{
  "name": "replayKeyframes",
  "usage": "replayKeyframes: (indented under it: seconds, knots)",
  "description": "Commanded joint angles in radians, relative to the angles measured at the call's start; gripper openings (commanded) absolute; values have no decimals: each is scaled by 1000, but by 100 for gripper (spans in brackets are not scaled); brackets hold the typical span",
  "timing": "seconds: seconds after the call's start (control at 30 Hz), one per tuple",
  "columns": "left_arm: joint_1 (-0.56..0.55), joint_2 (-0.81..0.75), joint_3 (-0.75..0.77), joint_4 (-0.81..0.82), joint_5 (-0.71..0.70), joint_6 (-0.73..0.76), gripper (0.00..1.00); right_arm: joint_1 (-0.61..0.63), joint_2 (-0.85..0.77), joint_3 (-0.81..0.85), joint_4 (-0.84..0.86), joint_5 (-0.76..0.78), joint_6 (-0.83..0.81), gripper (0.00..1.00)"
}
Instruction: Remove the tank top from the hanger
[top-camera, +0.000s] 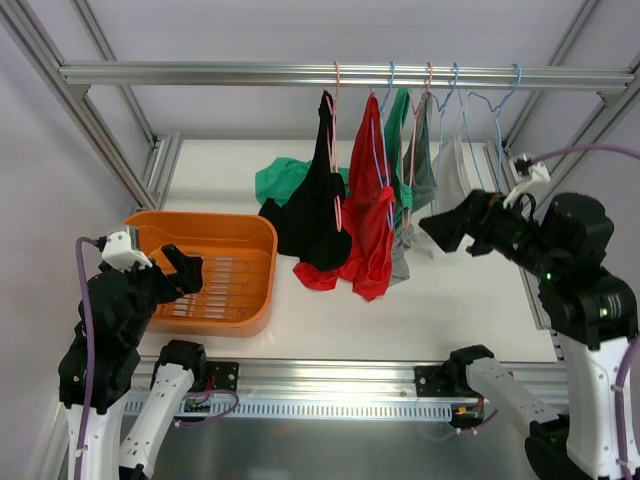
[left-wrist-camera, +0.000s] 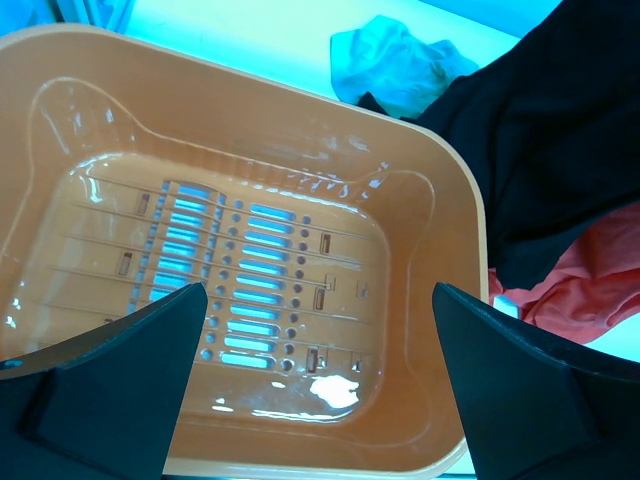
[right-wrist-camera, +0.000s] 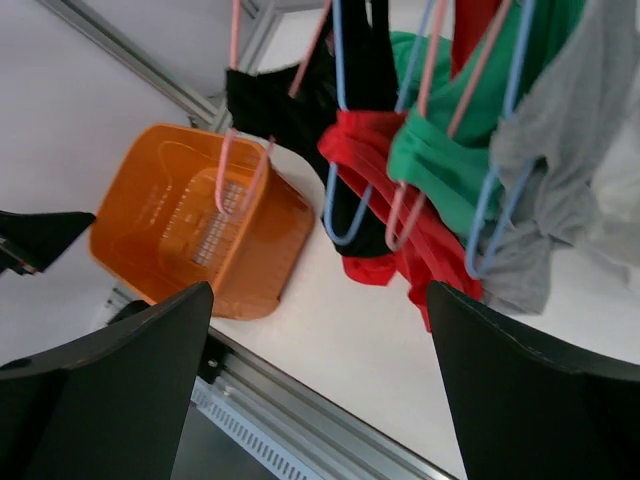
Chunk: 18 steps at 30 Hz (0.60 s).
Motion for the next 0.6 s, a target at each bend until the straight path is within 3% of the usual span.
replayKeyframes:
  seconds: [0.0, 0.1, 0.13, 0.27, 0.4, 0.57]
  knots:
    - [-6, 33, -11, 11, 28, -55, 99, 36, 140, 121, 138, -87, 66, 92]
    - [-6, 58, -37, 17, 42, -69, 99, 125, 244, 262, 123, -12, 42, 85]
    - [-6, 61, -55, 23, 45, -71, 99, 206, 317, 305, 95, 35, 25, 85]
    - [-6, 47, -112, 50, 15, -86, 99, 341, 531, 546, 17, 272, -57, 75]
    - [-4, 31, -129, 70, 2, -89, 99, 422, 697, 730, 4, 422, -96, 52]
    - [-6, 8, -140, 76, 10, -89, 99, 462, 875, 865, -28, 511, -156, 50]
